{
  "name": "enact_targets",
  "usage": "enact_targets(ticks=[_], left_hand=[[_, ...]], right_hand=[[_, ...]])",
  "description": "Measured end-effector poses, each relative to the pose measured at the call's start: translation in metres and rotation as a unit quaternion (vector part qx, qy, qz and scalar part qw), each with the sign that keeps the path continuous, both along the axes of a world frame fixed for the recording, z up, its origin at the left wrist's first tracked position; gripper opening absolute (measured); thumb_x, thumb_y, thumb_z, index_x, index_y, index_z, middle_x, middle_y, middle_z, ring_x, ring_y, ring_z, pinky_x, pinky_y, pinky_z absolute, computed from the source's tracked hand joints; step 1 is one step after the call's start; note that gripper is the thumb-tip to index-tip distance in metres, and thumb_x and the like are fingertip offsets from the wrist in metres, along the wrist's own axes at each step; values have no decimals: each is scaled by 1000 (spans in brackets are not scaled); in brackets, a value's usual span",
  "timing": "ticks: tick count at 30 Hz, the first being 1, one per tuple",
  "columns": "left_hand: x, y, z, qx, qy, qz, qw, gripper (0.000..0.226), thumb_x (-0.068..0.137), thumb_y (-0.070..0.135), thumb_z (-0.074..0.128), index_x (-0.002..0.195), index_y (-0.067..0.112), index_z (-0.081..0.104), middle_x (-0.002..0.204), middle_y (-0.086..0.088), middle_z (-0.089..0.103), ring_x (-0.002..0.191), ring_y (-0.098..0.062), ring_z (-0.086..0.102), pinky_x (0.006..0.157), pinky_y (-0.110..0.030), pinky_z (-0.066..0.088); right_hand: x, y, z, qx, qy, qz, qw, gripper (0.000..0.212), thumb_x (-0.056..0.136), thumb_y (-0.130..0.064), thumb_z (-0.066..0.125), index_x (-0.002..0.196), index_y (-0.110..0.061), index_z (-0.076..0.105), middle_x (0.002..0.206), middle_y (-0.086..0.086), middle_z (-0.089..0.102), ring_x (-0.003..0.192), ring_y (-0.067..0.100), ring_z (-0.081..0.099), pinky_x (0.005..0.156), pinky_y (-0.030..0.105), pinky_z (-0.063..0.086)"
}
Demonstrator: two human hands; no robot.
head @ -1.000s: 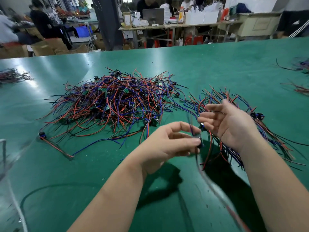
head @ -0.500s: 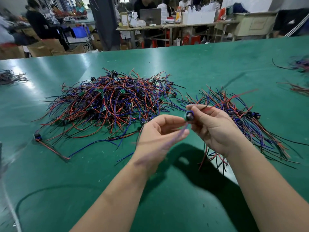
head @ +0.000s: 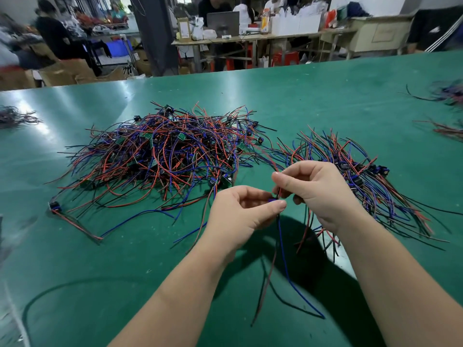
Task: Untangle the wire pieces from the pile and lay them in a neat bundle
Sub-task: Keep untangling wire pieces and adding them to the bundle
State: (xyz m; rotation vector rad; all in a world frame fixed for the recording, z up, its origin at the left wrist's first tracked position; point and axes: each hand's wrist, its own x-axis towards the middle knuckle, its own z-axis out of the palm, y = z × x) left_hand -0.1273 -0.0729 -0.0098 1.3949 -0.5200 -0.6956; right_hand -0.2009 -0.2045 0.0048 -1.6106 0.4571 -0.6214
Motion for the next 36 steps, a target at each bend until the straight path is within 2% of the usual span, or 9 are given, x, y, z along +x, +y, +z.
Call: enact_targets(ticks=[6,13,16,20,23,25,28,33,36], left_hand=[[8,1,-6,42,-77,20,996,26,62,6,87,75,13,65,68,-5,65,66,-18,59,76,-42,56],[8,1,-6,73,-128,-41,988,27,62,7,87,73,15,64,66,1,68,62,-11,60,67,-27,54],[8,3,-6,84,-136,-61,985,27,62,9,88,73,14,64,59,7,66,57,-6,58,60,-20,51],[12,2,-7,65,-62,6,996,27,65,9,85,75,9,60,61,-1,64,52,-11,57,54,-24,53],[16,-1,-6,-3,43,81,996,24,70,7,80,79,6,58,57,-1,63,50,-11,59,54,-23,56],[17,-1,-5,-37,85,100,991,25,68,13,78,80,5,57,56,0,64,47,-9,60,51,-20,55],[16,-1,-1,-69,139,71,985,25,77,27,67,79,4,58,61,-2,69,51,-9,65,48,-18,52],[14,-1,7,-49,147,18,988,37,97,37,46,91,5,63,77,-7,74,68,-17,72,58,-25,58],[12,1,11,-52,69,69,994,31,100,27,44,88,9,65,72,-3,73,59,-16,69,50,-25,55]], right_hand=[[-2,-5,5,133,-6,-54,990,13,82,-8,70,73,-8,61,56,4,66,43,9,59,38,15,40],[-15,-27,20,363,-84,-138,918,25,91,-17,61,69,-7,57,55,4,64,42,4,59,36,9,41],[-14,-28,18,395,-112,-128,903,30,94,-23,56,69,-8,57,57,3,62,44,4,61,37,9,42],[-3,-22,13,326,-151,-95,928,22,99,-28,47,98,-7,55,101,9,58,77,25,73,54,22,53],[2,-10,1,135,-9,-53,989,26,93,-16,58,117,-15,47,121,8,51,77,23,70,59,27,52],[4,2,-7,-32,50,43,997,28,86,-14,68,111,-23,58,115,6,61,71,16,66,62,25,51],[3,13,-9,-165,57,117,978,26,76,-15,78,96,-28,68,91,-6,71,66,9,59,64,20,48],[1,7,-5,-142,21,23,989,20,79,-4,73,89,-21,71,78,-2,73,67,16,69,61,24,56],[-4,-13,0,-159,-2,-105,982,24,80,-1,68,88,-24,68,73,-6,71,63,16,70,59,26,56]])
